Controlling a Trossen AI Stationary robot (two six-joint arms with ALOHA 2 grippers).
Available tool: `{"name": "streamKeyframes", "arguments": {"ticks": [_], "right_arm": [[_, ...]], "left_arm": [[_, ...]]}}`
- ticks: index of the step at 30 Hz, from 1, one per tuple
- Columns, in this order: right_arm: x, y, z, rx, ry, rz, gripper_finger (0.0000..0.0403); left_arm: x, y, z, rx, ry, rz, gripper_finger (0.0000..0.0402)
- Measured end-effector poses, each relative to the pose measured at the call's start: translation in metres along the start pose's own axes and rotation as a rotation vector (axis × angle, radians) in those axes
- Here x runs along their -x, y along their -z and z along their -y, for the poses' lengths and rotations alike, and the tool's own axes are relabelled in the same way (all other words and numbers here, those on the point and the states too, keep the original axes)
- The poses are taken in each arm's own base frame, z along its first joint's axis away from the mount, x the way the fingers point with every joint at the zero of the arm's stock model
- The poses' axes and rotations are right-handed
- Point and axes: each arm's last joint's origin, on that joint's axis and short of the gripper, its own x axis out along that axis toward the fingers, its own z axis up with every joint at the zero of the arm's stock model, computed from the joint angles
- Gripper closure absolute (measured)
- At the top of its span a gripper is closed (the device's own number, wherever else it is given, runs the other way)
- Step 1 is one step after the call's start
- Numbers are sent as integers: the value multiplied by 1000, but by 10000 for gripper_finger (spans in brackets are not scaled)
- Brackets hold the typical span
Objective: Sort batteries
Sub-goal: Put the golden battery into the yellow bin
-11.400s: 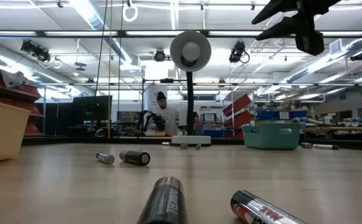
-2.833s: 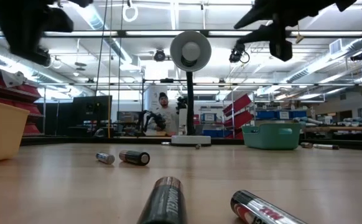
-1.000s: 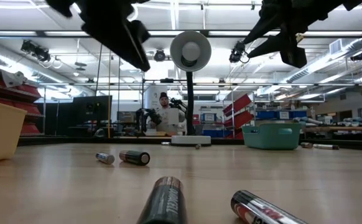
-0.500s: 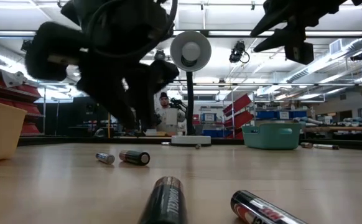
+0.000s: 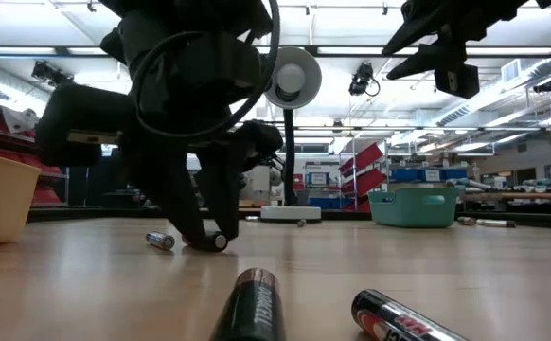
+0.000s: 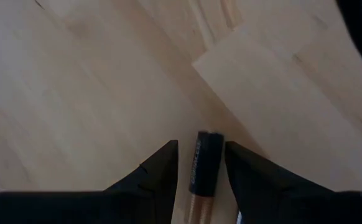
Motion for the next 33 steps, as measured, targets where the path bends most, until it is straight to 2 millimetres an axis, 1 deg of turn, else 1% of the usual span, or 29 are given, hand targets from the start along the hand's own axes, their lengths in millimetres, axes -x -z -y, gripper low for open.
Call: {"name": "streamKeyframes", "arguments": {"ticks": [4, 8, 12, 14, 16, 18, 22, 24, 27, 30, 33], "right_arm": [[0, 0, 0, -5, 0, -4, 288], [0, 1, 1, -10, 5, -11, 288], [0, 1, 1, -10, 7, -12, 288], [0, 1, 1, -12, 6, -12, 288], [0, 1, 1, -14, 6, -12, 288], [0, 1, 1, -17, 6, -12, 288], [0, 0, 1, -28, 7, -11, 288], [0, 0, 2, -29, 13, -10, 288], [0, 0, 2, -27, 17, -12, 288], [0, 0, 3, -15, 30, -15, 288], [0, -1, 6, 3, 45, -13, 288]], "left_arm": [[0, 3, -2, 28, 4, -19, 270], [0, 5, -6, 92, 27, -16, 308], [1, 8, -11, 114, 35, -17, 344], [1, 8, -13, 148, 32, -18, 346], [5, 8, -18, 230, 27, -38, 345], [13, 5, -25, 299, 19, -54, 336], [42, -13, -39, 341, -4, -18, 325], [55, -17, -43, 385, 2, -54, 328], [75, -22, -49, 528, -5, -140, 336], [91, -19, -46, 700, -8, -283, 337], [103, -16, -34, 834, -11, -403, 335]]}}
